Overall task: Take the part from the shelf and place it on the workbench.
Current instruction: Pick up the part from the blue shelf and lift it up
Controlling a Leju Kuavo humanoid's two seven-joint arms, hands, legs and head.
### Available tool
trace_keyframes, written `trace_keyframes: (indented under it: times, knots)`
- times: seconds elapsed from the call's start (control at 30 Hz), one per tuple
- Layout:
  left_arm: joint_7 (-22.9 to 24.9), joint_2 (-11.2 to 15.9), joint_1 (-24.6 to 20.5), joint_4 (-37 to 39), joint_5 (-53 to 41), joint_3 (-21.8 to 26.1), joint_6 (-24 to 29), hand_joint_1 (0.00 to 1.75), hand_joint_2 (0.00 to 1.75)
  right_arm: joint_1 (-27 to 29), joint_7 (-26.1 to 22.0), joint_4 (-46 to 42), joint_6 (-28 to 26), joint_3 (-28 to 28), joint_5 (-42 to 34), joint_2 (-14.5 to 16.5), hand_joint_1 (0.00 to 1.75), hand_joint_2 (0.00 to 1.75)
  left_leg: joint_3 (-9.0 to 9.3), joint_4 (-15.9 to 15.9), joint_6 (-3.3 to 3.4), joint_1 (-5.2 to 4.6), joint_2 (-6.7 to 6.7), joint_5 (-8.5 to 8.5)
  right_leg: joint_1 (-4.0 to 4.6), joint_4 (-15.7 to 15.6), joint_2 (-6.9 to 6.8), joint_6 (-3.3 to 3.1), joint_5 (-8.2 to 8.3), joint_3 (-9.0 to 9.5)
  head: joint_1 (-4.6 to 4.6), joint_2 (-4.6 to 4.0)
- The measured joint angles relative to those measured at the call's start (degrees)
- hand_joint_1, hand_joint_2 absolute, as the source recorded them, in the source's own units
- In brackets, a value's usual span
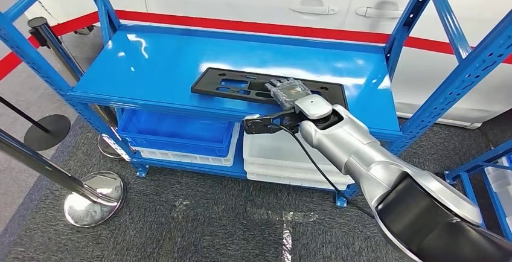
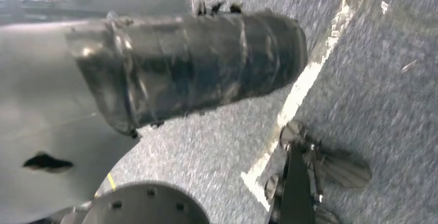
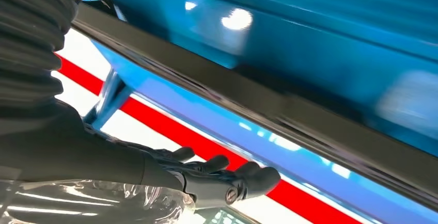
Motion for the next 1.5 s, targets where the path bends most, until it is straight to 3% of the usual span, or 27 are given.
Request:
trace_keyframes:
  times: [0.07, 0.17, 0.2, 0.23, 0.27, 0.37, 0.43, 0.5, 0.57, 0.6, 0.67, 0.73, 0.77, 0.8, 0.87, 0.93, 1.03, 1.37, 1.5]
  knots:
    - [0.1, 0.0, 0.0, 0.0, 0.0, 0.0, 0.0, 0.00, 0.00, -0.1, 0.0, 0.0, 0.0, 0.0, 0.0, 0.0, 0.00, 1.75, -0.62, 1.7, -0.64, 0.09, 0.08, -1.26, -0.30, -0.5, -0.01, -0.51, 0.18, 0.41, -0.17, 0.00]
    - [0.1, 0.1, -0.1, 0.0, 0.0, 0.0, 0.1, 0.00, 0.00, 0.0, 0.0, 0.0, 0.0, 0.0, 0.0, 0.0, 0.00, 1.75, -5.20, 11.4, -1.39, 0.20, 0.15, -5.67, -0.41, -0.7, -0.03, -0.95, 0.15, 0.67, -0.52, 0.00]
    - [0.2, 0.1, 0.0, 0.0, 0.0, 0.0, 0.1, 0.00, 0.00, 0.1, 0.0, 0.0, 0.0, 0.0, 0.0, 0.0, 0.00, 1.75, -6.81, 14.3, -1.52, 0.23, 0.16, -6.43, -0.40, -0.6, -0.03, -1.01, 0.10, 0.68, -0.52, 0.00]
    - [0.2, 0.1, 0.1, 0.0, 0.0, 0.0, 0.1, 0.00, 0.00, 0.2, 0.0, 0.0, 0.0, 0.0, 0.0, 0.0, 0.00, 1.75, -7.59, 15.4, -1.60, 0.24, 0.16, -6.14, -0.39, -0.5, 0.00, -1.06, 0.03, 0.68, -0.53, 0.00]
    - [0.2, 0.1, 0.1, 0.0, 0.0, 0.0, 0.1, 0.00, 0.00, 0.3, 0.0, 0.0, 0.0, 0.0, 0.0, 0.0, 0.00, 1.75, -7.33, 14.4, -1.60, 0.27, 0.16, -4.82, -0.39, -0.5, 0.03, -1.07, -0.06, 0.70, -0.53, 0.00]
    - [0.2, 0.1, 0.2, 0.0, 0.0, 0.0, 0.1, 0.00, 0.00, 0.2, 0.0, 0.0, 0.0, 0.0, 0.0, 0.0, 0.00, 1.75, -2.42, 3.5, -1.20, 0.22, 0.16, 0.34, -0.30, -0.2, 0.10, -0.72, -0.48, 0.91, -0.52, 0.00]
    - [0.2, 0.2, 0.0, 0.0, 0.0, 0.0, 0.2, 0.00, 0.00, 0.2, 0.0, 0.0, 0.0, 0.0, 0.1, 0.0, 0.00, 1.75, -0.75, 0.1, -0.64, -0.06, 0.07, 0.82, -0.11, -0.2, 0.09, -0.24, -0.54, 0.84, -0.50, 0.00]
    - [0.2, 0.2, 0.0, 0.0, 0.0, 0.0, 0.1, 0.00, 0.00, 0.1, 0.0, 0.0, 0.0, 0.1, 0.2, 0.0, 0.00, 1.75, -0.64, 0.0, 0.05, -0.17, 0.00, 0.84, 0.00, -0.4, 0.09, 0.26, -0.43, 0.86, -0.46, 0.00]
    - [0.2, 0.2, 0.1, 0.0, 0.1, 0.0, 0.1, 0.00, 0.00, 0.1, 0.0, 0.0, 0.0, 0.1, 0.2, 0.0, 0.00, 1.75, -0.33, -0.5, 0.73, 0.04, 0.07, 1.05, -0.03, 0.9, 0.00, 0.78, -1.42, 0.31, -0.35, 0.00]
    - [0.2, 0.2, 0.1, 0.0, 0.1, 0.0, 0.1, 0.00, 0.00, 0.0, 0.0, 0.0, 0.0, 0.2, 0.3, 0.0, 0.00, 1.75, -0.16, -0.7, 1.06, 0.17, 0.11, 1.14, -0.03, 3.0, -0.06, 0.99, -2.68, -0.68, -0.23, 0.00]
    - [0.2, 0.2, 0.1, 0.0, 0.1, 0.0, 0.1, 0.00, 0.00, 0.0, 0.0, 0.0, 0.0, 0.3, 0.3, 0.0, 0.00, 1.75, -0.07, -0.8, 1.50, 0.15, 0.16, 1.07, -0.16, 10.2, -0.16, 1.20, -6.05, -4.21, -0.03, 0.00]
    - [0.2, 0.2, 0.1, 0.0, 0.1, 0.0, 0.1, 0.00, 0.00, 0.3, 0.0, 0.0, 0.0, 0.4, 0.3, 0.0, 0.00, 1.75, -0.02, -0.7, 1.74, 0.07, 0.14, 0.91, -0.22, 15.7, -0.17, 1.23, -7.45, -7.18, -0.01, 0.00]
    - [0.2, 0.2, 0.1, 0.0, 0.1, 0.0, 0.1, 0.00, 0.00, 0.5, 0.0, 0.0, 0.0, 0.5, 0.3, 0.0, 0.00, 1.75, 0.04, -0.6, 1.77, 0.05, 0.11, 0.79, -0.24, 15.5, -0.17, 1.16, -6.54, -7.28, 0.00, 0.00]
    - [0.3, 0.2, 0.1, 0.0, 0.1, 0.0, 0.1, 0.00, 0.00, 0.5, -0.1, 0.0, 0.0, 0.7, 0.3, 0.0, 0.00, 1.75, 0.12, -0.5, 1.74, 0.04, 0.05, 0.64, -0.25, 13.2, -0.17, 1.03, -4.74, -6.33, -0.01, 0.00]
    - [0.3, 0.2, 0.1, 0.0, 0.1, 0.0, 0.0, 0.00, 0.00, 0.4, -0.1, 0.0, 0.0, 0.9, 0.3, 0.0, 0.00, 1.75, 0.16, -0.1, 1.48, -0.02, -0.06, 0.23, -0.13, 5.5, -0.18, 0.51, -1.05, -2.75, -0.01, 0.00]
    - [0.3, 0.2, 0.1, 0.0, 0.1, 0.0, 0.0, 0.00, 0.00, 0.2, -0.1, 0.0, 0.0, 1.0, 0.3, 0.0, 0.00, 1.75, -0.03, 0.2, 0.98, -0.16, -0.09, -0.03, 0.12, 0.8, -0.14, 0.15, 0.05, -0.52, -0.06, 0.00]
    - [0.3, 0.2, 0.1, 0.0, 0.1, 0.0, 0.0, 0.00, 0.00, 0.2, -0.1, 0.0, 0.0, 1.1, 0.3, 0.0, 0.00, 1.75, -0.17, 0.3, 0.55, -0.13, -0.06, 0.00, 0.31, 0.2, -0.05, 0.10, -0.12, -0.27, -0.07, 0.00]
    - [0.3, 0.2, 0.1, 0.0, 0.1, 0.0, 0.0, 0.00, 0.00, 0.2, -0.1, 0.0, 0.0, 1.1, 0.3, 0.0, 0.00, 1.75, -0.16, 0.2, 0.51, -0.11, -0.06, -0.02, 0.33, 0.2, -0.03, 0.09, -0.12, -0.27, -0.08, 0.00]
    - [0.3, 0.2, 0.1, 0.0, 0.0, 0.0, 0.0, 0.00, 0.00, 0.2, -0.1, 0.0, 0.0, 1.2, 0.3, 0.0, 0.00, 1.75, 0.01, 0.0, 0.07, -0.08, -0.07, 0.00, 0.29, -0.1, 0.02, -0.21, -0.03, -0.11, -0.02, 0.00]
